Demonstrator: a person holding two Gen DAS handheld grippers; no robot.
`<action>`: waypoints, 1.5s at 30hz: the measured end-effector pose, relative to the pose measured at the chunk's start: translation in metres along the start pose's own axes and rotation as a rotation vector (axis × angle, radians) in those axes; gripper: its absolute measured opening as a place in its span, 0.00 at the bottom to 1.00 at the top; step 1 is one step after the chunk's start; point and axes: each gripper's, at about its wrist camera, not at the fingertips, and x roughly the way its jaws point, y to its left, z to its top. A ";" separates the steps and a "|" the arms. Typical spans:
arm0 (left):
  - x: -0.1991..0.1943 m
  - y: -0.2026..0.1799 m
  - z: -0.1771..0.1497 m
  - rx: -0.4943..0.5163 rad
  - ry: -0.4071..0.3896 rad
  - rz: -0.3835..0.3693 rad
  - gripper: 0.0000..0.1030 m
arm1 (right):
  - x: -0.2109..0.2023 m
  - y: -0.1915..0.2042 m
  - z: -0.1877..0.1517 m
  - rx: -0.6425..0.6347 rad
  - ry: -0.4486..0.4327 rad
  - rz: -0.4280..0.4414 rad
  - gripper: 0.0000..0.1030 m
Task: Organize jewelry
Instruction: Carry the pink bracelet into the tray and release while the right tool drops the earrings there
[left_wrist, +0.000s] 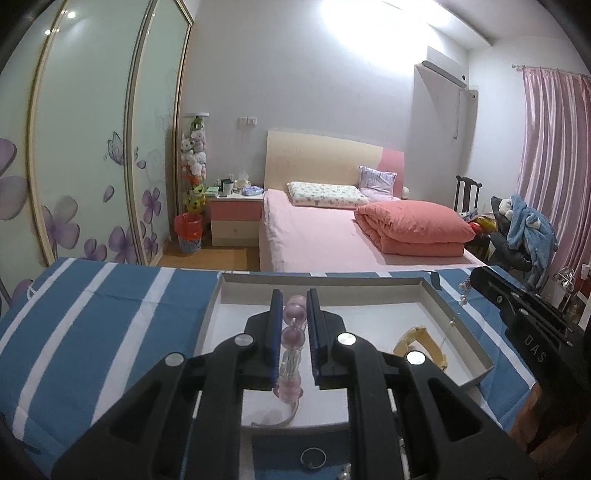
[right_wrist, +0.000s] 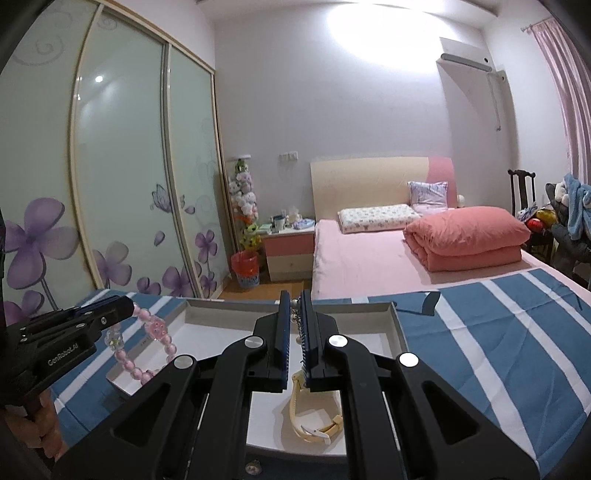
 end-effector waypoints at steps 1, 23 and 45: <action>0.004 0.000 -0.001 0.000 0.005 0.000 0.13 | 0.002 0.000 -0.001 -0.001 0.008 0.002 0.06; 0.032 0.011 -0.013 -0.034 0.048 -0.012 0.24 | 0.023 0.001 -0.004 0.018 0.073 0.017 0.46; -0.005 0.021 -0.038 -0.003 0.180 -0.078 0.31 | -0.018 -0.002 -0.005 0.021 0.100 0.015 0.46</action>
